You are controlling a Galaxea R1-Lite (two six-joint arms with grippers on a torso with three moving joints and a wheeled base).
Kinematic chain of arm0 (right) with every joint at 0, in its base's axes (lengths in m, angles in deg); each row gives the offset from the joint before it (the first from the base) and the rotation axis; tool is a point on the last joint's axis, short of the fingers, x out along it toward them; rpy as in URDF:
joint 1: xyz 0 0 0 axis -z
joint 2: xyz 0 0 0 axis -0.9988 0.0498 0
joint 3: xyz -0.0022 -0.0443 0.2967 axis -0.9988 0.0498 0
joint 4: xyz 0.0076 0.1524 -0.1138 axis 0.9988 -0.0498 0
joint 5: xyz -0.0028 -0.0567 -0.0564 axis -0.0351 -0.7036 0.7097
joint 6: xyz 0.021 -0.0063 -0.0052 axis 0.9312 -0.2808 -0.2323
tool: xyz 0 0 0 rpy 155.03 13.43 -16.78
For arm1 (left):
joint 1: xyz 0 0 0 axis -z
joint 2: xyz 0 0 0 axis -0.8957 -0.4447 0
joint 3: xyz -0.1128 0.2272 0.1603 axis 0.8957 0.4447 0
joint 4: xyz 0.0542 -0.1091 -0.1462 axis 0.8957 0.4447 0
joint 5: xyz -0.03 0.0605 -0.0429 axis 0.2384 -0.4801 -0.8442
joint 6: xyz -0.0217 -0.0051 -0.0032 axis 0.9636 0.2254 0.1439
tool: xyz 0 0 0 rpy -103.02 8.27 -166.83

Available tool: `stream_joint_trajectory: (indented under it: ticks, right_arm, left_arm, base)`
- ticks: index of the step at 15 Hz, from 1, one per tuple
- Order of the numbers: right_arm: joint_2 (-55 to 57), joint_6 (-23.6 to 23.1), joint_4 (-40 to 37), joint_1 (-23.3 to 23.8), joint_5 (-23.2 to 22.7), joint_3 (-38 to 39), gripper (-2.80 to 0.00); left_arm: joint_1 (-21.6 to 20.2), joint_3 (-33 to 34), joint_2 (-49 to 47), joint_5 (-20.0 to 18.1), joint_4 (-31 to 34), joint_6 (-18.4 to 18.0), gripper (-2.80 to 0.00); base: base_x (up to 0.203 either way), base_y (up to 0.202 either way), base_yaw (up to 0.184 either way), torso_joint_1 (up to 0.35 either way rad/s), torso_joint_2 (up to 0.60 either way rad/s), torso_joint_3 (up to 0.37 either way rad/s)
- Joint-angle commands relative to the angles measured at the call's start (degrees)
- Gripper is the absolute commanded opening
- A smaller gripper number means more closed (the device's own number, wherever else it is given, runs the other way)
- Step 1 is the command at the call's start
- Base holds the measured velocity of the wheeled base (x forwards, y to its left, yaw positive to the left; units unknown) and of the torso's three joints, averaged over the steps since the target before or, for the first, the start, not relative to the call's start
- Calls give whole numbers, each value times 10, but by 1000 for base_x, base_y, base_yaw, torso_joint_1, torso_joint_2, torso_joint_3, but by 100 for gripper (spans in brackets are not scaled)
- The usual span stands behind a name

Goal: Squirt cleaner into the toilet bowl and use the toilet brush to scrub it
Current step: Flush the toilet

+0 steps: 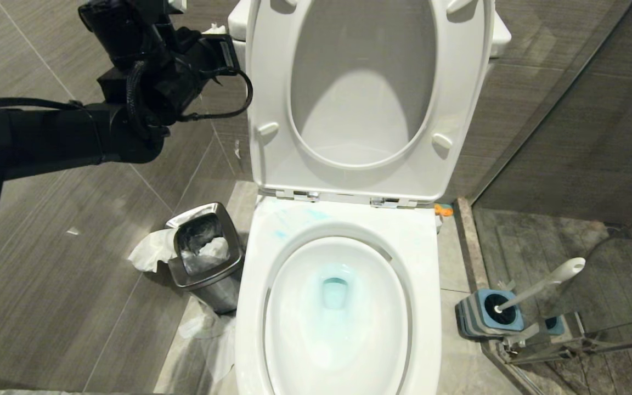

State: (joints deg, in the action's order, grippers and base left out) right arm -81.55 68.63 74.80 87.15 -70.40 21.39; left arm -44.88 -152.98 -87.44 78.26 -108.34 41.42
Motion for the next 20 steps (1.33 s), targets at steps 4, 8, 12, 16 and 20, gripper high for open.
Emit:
stream_joint_trajectory:
  ticks: [4,8,12,16,20]
  right_arm:
    - [0,0,0,0,0,0,-280]
    - [0,0,0,0,0,0,-280]
    - [0,0,0,0,0,0,-280]
    - [0,0,0,0,0,0,-280]
    - [0,0,0,0,0,0,-280]
  left_arm:
    - [0,0,-21,0,-2,1,-280]
    - [1,0,-35,0,-8,0,-280]
    - [-1,0,-46,0,-8,1,-280]
    - [-3,2,-56,1,-1,2,-280]
    - [-3,2,-49,1,40,-1,-280]
  base:
    - [0,0,0,0,0,0]
    - [0,0,0,0,0,0]
    - [0,0,0,0,0,0]
    - [0,0,0,0,0,0]
    - [0,0,0,0,0,0]
